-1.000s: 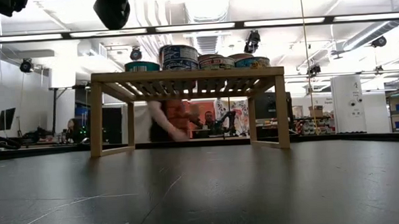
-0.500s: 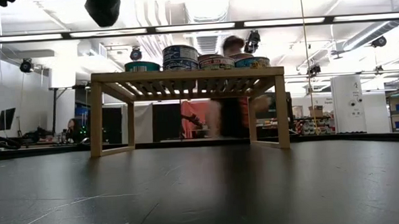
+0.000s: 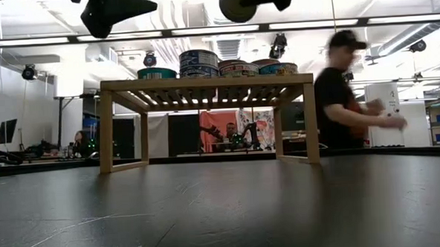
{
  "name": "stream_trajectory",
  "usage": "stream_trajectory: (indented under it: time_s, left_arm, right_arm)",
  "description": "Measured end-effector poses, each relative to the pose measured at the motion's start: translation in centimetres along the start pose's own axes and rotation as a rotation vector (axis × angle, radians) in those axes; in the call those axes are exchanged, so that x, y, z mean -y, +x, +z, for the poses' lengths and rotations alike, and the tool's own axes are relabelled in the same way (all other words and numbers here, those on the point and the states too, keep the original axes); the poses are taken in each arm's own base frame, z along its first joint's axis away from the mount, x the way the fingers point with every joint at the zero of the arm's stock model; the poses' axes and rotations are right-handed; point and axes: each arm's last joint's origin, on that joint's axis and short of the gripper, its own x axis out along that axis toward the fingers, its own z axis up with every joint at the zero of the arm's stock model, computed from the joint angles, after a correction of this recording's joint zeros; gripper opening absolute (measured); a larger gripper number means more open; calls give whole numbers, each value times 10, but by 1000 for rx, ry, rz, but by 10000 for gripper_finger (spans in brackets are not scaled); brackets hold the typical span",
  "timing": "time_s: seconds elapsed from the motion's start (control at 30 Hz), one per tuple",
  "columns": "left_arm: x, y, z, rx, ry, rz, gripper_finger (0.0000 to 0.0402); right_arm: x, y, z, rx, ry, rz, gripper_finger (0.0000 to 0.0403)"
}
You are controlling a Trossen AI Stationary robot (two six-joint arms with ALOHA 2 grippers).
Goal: Stack canned seafood by type on shelf
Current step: Stack the blue and pink tuna can on top of the blue and pink tuna can
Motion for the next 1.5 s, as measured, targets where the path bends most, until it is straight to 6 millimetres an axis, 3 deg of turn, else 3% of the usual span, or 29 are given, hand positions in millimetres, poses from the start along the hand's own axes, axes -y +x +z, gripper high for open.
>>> stream_trajectory:
  time_s: [0.1, 0.27, 0.4, 0.53, 0.77, 0.97, 1.2, 1.5]
  left_arm:
    - [-1, -3, 5, 20, 12, 9, 300]
    - [-4, -10, 15, 59, 54, 7, 300]
    - [-7, -15, 24, 90, 103, 9, 300]
    - [-10, -20, 30, 111, 154, 12, 300]
    - [-16, -28, 35, 106, 213, 33, 300]
    - [-21, -29, 30, 60, 255, 117, 300]
    - [-22, -29, 25, 23, 258, 126, 300]
    - [-22, -27, 21, -1, 266, 132, 300]
  right_arm:
    - [9, 5, -3, -23, -10, -19, 183]
    - [43, 9, 6, 81, 65, -20, 183]
    - [76, 15, 18, 235, 165, 62, 183]
    - [92, 34, 25, 242, 197, 193, 183]
    - [83, 77, 22, -51, 0, 257, 183]
    - [71, 99, 17, -255, -123, 283, 183]
    - [70, 105, 16, -372, -204, 223, 183]
    - [72, 103, 9, -434, -187, 227, 184]
